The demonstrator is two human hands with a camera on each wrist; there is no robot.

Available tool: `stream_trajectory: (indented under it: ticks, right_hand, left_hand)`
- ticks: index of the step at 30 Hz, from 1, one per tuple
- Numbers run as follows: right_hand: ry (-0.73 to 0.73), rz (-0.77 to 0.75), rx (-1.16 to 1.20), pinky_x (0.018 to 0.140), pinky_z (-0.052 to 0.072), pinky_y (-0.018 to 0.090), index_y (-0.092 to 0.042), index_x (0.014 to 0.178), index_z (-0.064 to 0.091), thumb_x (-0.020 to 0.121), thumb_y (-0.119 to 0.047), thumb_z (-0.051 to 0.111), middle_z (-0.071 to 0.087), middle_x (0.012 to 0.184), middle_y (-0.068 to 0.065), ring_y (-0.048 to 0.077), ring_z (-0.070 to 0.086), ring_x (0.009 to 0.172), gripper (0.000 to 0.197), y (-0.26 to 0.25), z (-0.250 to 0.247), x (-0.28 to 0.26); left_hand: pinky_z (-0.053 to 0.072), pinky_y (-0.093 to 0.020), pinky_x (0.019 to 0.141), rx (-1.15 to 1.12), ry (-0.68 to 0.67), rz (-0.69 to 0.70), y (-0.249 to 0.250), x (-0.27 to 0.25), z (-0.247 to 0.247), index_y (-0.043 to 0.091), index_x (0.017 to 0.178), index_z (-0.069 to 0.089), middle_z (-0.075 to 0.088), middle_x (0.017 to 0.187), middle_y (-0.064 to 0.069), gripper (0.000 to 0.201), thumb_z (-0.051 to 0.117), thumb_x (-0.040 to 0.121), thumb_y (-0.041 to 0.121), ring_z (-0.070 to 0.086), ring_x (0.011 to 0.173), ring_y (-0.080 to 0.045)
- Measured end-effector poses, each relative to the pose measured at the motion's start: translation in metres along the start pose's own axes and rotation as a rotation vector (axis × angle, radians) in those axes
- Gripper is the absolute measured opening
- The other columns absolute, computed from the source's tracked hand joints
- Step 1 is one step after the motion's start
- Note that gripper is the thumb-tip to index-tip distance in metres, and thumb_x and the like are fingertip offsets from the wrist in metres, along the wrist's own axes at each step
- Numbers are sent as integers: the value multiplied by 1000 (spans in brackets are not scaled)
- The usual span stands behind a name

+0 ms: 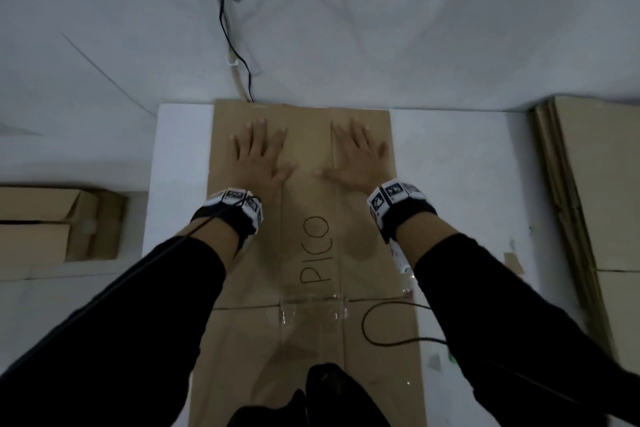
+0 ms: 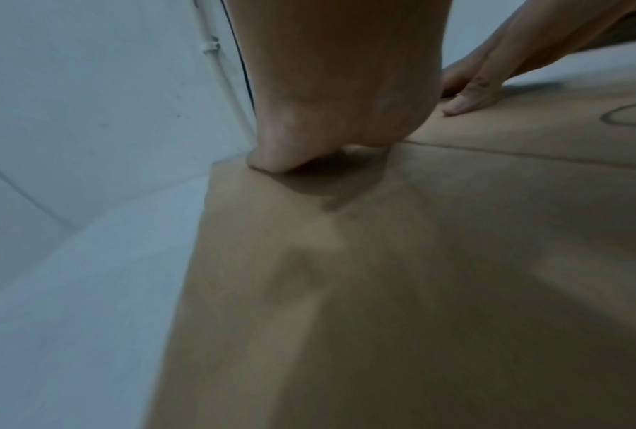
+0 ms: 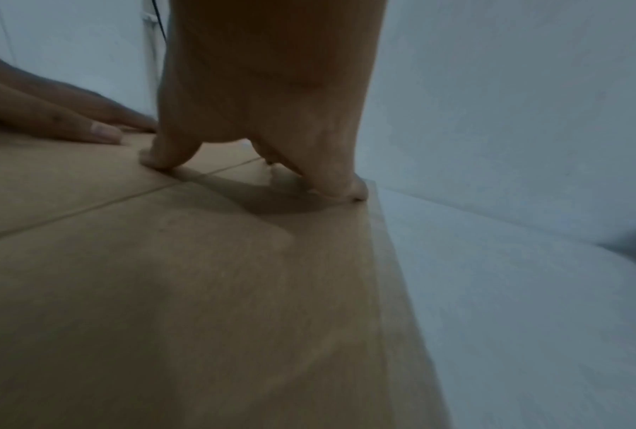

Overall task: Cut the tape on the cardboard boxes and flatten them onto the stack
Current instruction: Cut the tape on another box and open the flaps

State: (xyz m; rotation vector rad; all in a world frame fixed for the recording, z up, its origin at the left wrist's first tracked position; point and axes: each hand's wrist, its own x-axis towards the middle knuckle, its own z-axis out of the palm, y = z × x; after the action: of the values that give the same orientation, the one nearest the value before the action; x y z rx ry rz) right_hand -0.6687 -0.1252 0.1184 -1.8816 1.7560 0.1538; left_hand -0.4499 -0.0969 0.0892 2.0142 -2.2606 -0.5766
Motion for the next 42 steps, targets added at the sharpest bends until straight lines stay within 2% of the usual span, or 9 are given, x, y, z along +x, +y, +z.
stream_trajectory:
  ticks: [6,11,16,18,21,25,30,36,42]
  right_hand:
    - [353,133,101,117,10,60,-34,157,11,102,-52,30,6,165,2,24,5,151,60,33,72,-125]
    - [527,496,208,98,33,50,-16,140,41,89,-60,56,46,134,10,32,43,120,69,37,111,-205]
    - [524,704,472,98,36,49,-13,127,47,72,-62,74,52,125,13,35,47,116,78,34,107,-207]
    - [489,759,513,100,37,46,-13,125,50,66,-61,80,55,123,13,35,51,116,82,33,97,-204]
    - [378,773,538,99,43,44,-14,122,50,63,-65,80,54,123,11,32,52,115,84,37,83,-204]
    - [340,772,499,89,45,41,-11,120,45,69,-58,79,45,121,11,32,48,112,78,32,70,-212]
    - [515,559,814,71,51,44,-17,108,34,94,-28,62,61,87,14,28,58,73,33,28,64,-243]
    - [760,498,817,63,45,33,-17,111,36,97,-35,57,62,84,6,26,61,75,31,43,54,-284]
    - [946,540,816,74,53,41,-18,115,36,96,-38,59,65,97,10,27,63,83,35,94,22,-322]
  left_hand:
    - [7,-58,116,1,234,-235,-3,-121,39,13,154,14,11,156,-27,64,24,100,46,12,143,-46]
    - [33,-57,95,-8,245,-464,14,-193,50,4,148,28,37,141,-30,65,37,99,45,42,119,-44]
    - [43,-52,72,-280,134,-697,19,-189,28,-2,125,44,49,114,-31,88,57,75,68,50,98,-44]
    - [44,-52,74,-382,193,-832,25,-180,13,-4,113,49,52,108,-33,90,85,54,54,53,97,-45]
    - [40,-50,94,-471,19,-997,23,-173,-17,-3,122,48,47,125,-27,94,86,56,53,46,116,-41]
    - [41,-48,96,-508,-99,-736,-3,-196,-25,2,127,46,45,127,-22,81,70,76,60,49,114,-40]
    - [42,-43,93,-754,-60,-354,-25,-230,-14,16,135,40,57,126,-15,49,55,95,39,56,109,-35]
    - [41,-39,97,-899,115,-174,25,-241,-23,19,140,37,56,128,-4,44,44,100,33,54,115,-28]
    - [43,-31,97,-960,141,37,102,-224,-34,20,138,37,56,125,4,40,42,100,30,56,112,-18]
